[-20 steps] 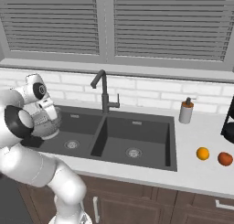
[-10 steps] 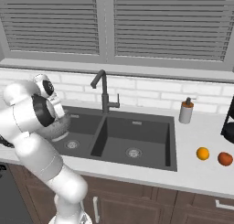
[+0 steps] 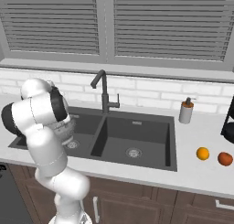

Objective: Put the colander in the sink, put the orange, orange in the colander, and turn on the sink faucet and pour water over the colander.

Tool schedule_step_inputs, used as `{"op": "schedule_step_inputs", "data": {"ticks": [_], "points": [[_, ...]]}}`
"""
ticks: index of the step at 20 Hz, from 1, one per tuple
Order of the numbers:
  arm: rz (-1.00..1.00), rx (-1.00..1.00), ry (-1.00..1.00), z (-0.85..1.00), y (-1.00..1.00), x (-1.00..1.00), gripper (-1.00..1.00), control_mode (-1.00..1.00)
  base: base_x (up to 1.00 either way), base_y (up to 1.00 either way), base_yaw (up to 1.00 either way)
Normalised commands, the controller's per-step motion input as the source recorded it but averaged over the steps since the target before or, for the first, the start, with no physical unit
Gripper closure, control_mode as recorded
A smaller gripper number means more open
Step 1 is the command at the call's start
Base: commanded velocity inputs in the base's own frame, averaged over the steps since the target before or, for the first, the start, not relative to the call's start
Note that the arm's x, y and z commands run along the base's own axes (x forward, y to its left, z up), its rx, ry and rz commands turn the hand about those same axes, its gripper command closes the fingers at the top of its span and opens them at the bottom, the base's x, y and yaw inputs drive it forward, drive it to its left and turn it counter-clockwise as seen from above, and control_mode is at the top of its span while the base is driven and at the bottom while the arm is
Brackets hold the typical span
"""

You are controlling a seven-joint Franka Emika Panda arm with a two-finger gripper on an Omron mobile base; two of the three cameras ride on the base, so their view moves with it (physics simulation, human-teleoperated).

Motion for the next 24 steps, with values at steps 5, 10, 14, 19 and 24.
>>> {"op": "schedule_step_inputs", "data": {"ticks": [5, 10, 14, 19, 24], "points": [[0.0, 0.0, -0.05, -0.14, -0.24, 0.17, 1.0, -1.0, 0.0, 0.0, 0.0], [0.0, 0.0, -0.02, -0.07, -0.26, 0.14, 1.0, -1.0, 0.0, 0.0, 0.0], [0.0, 0.12, 0.0, -0.27, -0.05, 0.01, 1.0, -1.0, 0.0, 0.0, 0.0], [0.0, 0.23, 0.0, -0.26, 0.0, 0.0, 1.0, -1.0, 0.0, 0.0, 0.0], [0.0, 0.19, 0.0, -0.23, 0.0, 0.02, 1.0, -1.0, 0.0, 0.0, 0.0]]}}
